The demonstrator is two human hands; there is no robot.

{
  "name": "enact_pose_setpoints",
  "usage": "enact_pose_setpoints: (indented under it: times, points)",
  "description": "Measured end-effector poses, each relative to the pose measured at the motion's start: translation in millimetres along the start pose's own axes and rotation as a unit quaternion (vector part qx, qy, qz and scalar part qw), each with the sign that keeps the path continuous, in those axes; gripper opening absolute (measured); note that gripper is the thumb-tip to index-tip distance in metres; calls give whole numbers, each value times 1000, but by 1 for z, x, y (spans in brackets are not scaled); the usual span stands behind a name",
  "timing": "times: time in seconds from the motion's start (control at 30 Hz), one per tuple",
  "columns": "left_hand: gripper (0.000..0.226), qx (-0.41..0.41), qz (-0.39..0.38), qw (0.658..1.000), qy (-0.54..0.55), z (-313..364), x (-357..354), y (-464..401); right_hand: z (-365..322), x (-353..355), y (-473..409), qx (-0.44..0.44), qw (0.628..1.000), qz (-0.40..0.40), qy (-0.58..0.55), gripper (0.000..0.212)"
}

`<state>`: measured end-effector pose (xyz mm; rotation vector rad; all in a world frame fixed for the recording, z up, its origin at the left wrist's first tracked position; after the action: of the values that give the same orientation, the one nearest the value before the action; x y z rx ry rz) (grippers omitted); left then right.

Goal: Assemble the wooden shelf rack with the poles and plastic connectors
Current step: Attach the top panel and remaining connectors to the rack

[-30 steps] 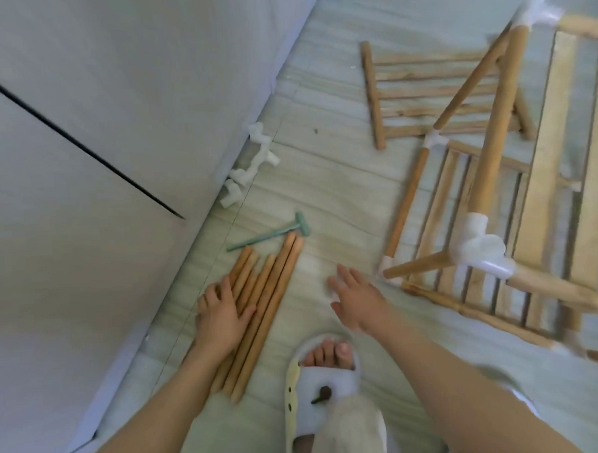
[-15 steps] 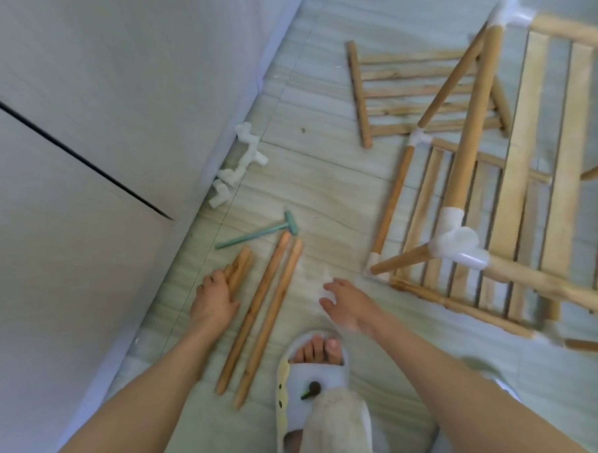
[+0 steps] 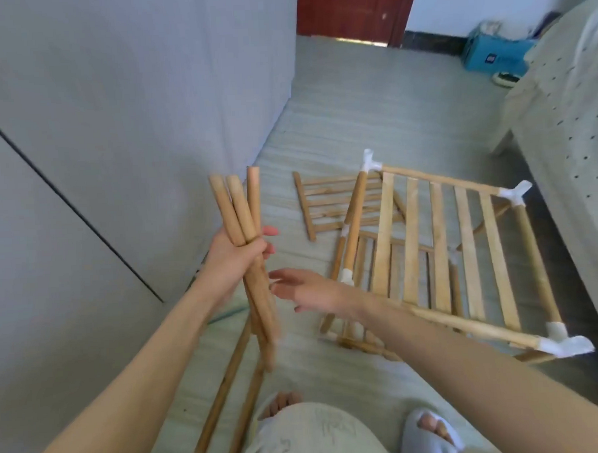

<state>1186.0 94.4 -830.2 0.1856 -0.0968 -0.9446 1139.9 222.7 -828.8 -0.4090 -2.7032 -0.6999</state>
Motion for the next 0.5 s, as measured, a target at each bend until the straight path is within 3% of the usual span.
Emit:
enact_pose_setpoints:
  times: [0.2,0.37,0.43,0.5]
  points:
    - [32,-108,-52,989,88,104,-78,33,-34,79,89,81,988,63,-117,33]
    - [28,-85,-134,969,190,131,-138,62,-19,104,147,132,940,30,-314,31]
    - [26,-68,-158,968,181,131,-158,69,-9,107,162,137,942,70,-297,24]
    - [23,-53,-153,974,156,128,-173,75,4,111,173,135,958,145,-208,20]
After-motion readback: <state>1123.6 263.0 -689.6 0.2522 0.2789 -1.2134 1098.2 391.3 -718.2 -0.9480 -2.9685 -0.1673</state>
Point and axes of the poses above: each hand's wrist, its own y-axis away from the middle knuckle, its own x-axis out of the back of the hand, z = x × y, the point moved 3 cm from there along -y, towards the middle knuckle, and after that the axes turned 8 degrees about x, right-handed, at the moved point
